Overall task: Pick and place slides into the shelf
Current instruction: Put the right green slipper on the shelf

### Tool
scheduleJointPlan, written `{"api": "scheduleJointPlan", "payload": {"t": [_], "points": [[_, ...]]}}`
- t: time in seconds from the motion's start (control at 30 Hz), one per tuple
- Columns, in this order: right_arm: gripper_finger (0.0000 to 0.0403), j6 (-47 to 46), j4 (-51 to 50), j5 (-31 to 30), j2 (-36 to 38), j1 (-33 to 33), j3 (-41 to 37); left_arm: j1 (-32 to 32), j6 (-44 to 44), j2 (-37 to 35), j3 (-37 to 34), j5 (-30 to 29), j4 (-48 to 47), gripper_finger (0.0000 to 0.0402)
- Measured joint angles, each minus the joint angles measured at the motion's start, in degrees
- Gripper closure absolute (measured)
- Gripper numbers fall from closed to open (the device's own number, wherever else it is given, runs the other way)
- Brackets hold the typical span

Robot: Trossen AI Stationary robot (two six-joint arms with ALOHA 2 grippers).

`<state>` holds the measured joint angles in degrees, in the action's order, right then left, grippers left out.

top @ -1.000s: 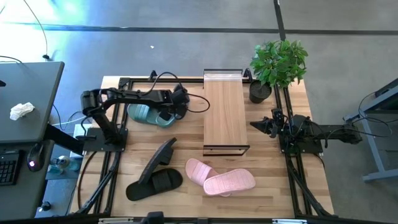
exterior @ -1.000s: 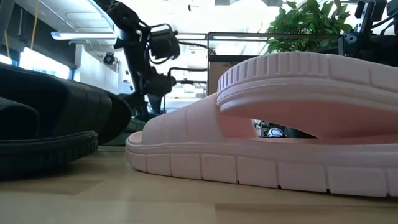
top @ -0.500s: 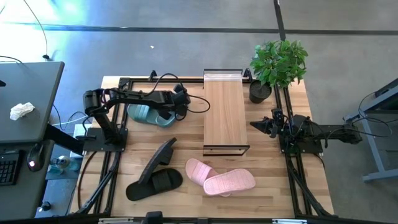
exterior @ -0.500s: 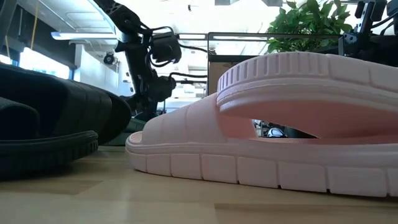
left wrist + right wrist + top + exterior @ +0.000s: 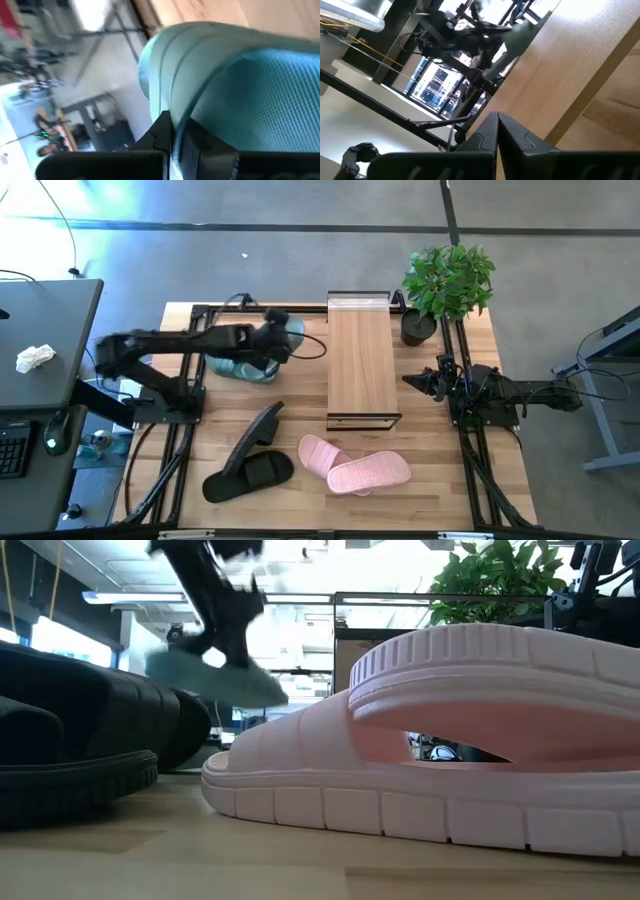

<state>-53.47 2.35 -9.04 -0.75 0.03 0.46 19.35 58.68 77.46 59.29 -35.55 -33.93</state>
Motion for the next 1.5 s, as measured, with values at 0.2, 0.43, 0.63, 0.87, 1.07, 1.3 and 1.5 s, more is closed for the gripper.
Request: {"api": "scheduleJointPlan", "payload": {"t": [0.2, 0.43, 0.63, 0.87, 1.07, 1.3, 1.5], "points": [[0.0402, 0.0, 0.0, 0.0, 0.0, 0.0, 0.0, -5.2, 1.3, -13.3, 2.0, 2.9, -0.4, 0.0399], [0.0402, -0.5, 0.3, -0.1, 0.0, 0.0, 0.0, -10.3, 5.5, -19.7, 10.9, 16.8, 4.4, 0.04], [0.0402, -0.5, 7.1, -0.1, 0.0, 0.0, 0.0, -12.7, 15.0, -15.4, 19.4, 20.4, 4.3, 0.0401], [0.0402, -0.5, 12.5, -0.1, 0.0, 0.0, 0.0, -12.6, 23.7, -4.4, 27.0, 23.9, 4.4, 0.0401], [0.0402, -0.5, 11.9, -0.1, 0.0, 0.0, 0.6, -12.6, 32.5, 7.7, 32.2, 24.6, 4.2, 0.0401], [0.0402, 0.0, 12.0, -2.0, 0.0, 0.0, 5.3, -11.7, 38.9, 19.7, 39.0, 26.8, 3.8, 0.0401], [0.0402, 2.9, 10.9, -2.0, 0.0, 0.0, 10.4, -9.1, 39.0, 27.6, 45.4, 31.7, 4.4, 0.0401]]}}
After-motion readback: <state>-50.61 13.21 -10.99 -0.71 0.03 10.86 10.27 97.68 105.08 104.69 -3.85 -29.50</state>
